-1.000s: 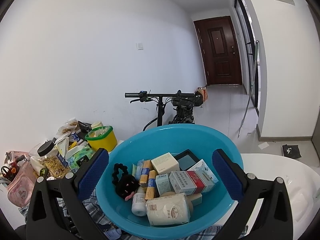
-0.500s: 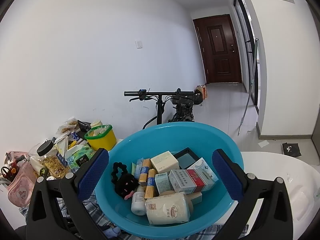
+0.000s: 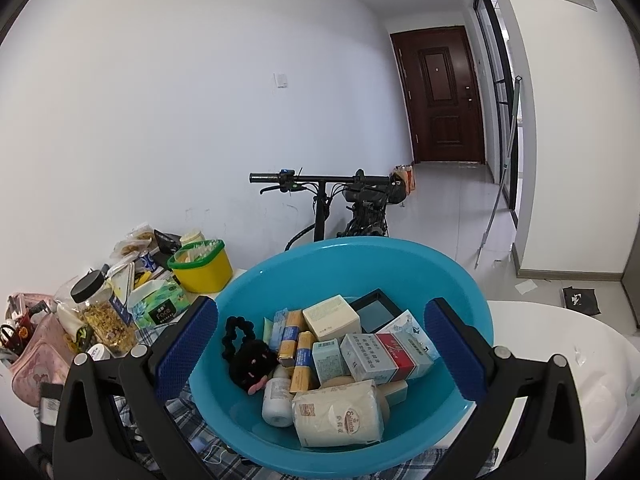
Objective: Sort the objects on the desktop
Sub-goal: 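Carry the blue lotion tube over the basin with the left gripper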
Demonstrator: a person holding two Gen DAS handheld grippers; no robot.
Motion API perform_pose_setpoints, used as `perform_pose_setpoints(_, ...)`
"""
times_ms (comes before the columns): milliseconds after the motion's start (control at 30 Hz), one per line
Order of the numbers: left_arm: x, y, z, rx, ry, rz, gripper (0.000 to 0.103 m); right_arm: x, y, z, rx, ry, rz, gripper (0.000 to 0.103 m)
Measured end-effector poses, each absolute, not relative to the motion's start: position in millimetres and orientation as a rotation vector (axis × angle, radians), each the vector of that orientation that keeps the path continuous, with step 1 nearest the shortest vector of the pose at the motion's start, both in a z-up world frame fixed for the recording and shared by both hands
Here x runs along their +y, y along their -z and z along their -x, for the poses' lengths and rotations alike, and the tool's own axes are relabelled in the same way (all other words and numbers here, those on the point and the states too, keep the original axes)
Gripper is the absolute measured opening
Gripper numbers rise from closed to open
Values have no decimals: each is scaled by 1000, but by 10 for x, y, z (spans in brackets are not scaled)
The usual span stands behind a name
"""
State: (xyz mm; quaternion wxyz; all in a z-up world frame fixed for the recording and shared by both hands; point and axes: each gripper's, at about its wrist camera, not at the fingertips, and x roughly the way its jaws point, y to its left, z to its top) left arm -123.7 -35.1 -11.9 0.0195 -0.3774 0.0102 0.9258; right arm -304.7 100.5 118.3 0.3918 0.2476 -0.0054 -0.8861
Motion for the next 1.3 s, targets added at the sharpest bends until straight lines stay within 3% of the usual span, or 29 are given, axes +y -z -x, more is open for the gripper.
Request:
perform_pose_setpoints(400,-485,-592,1201,8,-2946,998,32,920,-1122,3055,27,2232,-657,103)
perform_pose_setpoints(800,-491,-1284,1649,14,-3023,815,32,906,-1091,3088,32,2228,-683,103)
perform_pose_setpoints(1000,-453,-1372,1978,9,-3045,786,32,891,-1040,3121,40,2231,-699,103)
perform_pose_setpoints(1300,-479,-1102,2215,-15,-3038,851,32,857,-931,3177,51,2238,-739,103)
